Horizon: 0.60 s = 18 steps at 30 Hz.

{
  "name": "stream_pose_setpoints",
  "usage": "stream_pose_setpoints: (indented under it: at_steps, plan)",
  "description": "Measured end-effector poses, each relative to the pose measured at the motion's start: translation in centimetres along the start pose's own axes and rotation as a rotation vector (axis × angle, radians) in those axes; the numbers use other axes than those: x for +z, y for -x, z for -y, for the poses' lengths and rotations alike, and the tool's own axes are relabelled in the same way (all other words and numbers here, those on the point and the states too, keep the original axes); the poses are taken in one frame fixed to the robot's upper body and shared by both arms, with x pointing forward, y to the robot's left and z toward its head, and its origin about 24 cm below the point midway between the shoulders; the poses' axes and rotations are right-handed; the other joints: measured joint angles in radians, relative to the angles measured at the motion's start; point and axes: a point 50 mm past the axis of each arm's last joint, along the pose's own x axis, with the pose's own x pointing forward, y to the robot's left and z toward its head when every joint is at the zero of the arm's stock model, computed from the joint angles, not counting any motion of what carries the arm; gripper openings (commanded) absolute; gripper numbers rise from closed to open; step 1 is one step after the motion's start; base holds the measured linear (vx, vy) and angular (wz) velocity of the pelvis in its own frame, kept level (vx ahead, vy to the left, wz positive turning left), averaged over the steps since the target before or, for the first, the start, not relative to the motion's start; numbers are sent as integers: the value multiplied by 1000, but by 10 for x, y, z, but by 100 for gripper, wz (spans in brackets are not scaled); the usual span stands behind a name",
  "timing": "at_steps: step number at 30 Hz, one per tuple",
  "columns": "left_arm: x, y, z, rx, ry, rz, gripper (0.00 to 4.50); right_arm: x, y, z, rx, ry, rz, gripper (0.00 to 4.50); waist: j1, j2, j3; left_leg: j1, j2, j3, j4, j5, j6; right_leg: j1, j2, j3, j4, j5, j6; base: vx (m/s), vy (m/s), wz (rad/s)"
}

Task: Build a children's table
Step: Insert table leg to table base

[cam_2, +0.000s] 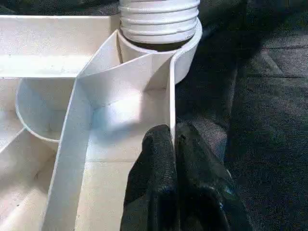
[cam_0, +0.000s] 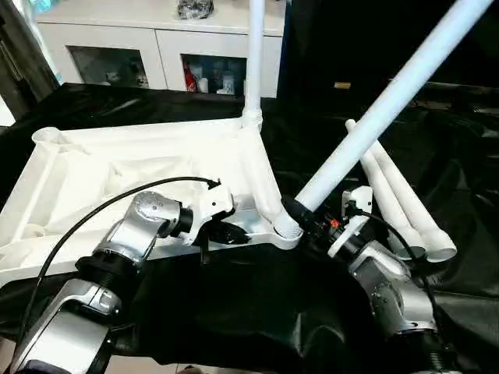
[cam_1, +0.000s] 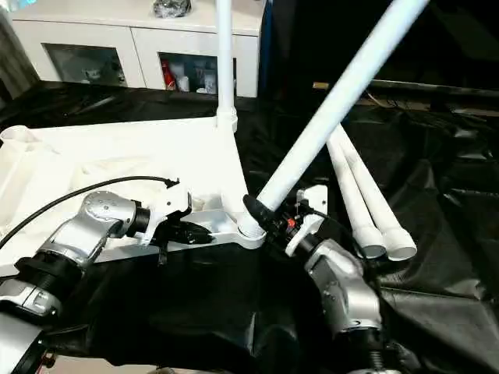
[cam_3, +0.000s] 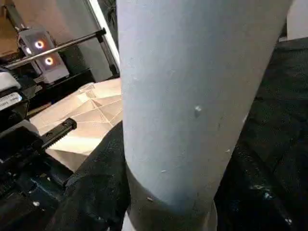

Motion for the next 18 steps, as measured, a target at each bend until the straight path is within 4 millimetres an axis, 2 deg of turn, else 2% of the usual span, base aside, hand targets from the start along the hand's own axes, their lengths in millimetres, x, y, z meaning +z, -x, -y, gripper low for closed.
stream_pose_setpoints:
  at_steps: [4, 10, 12, 18]
  plan:
    - [0, 0, -1, 16, -2, -6, 0, 1, -7, 1, 25, 84, -25, 190, -5, 1, 0, 0, 0, 0, -1, 0, 0, 1, 0, 0, -2, 1, -2, 0, 0, 0]
    - [-3, 5, -5, 45, 1, -35, 0, 7, -29, -3, 129, 295, -114, 190, -17, 2, 0, 3, 0, 0, -5, 0, 0, 4, 0, -3, -10, 1, -2, 0, 0, 0]
    - [-4, 5, -5, 46, 2, -39, 0, 6, -33, -4, 149, 323, -134, 190, -20, 1, -1, 8, 0, 0, -6, 0, 0, 5, 0, -4, -12, 1, -1, 0, 0, 0]
    - [-6, 6, -6, 51, 5, -47, 0, 5, -39, -2, 195, 349, -158, 190, -31, 0, -1, 13, 0, 0, -7, 0, 0, 9, 0, -4, -13, 1, -1, 0, 0, 0]
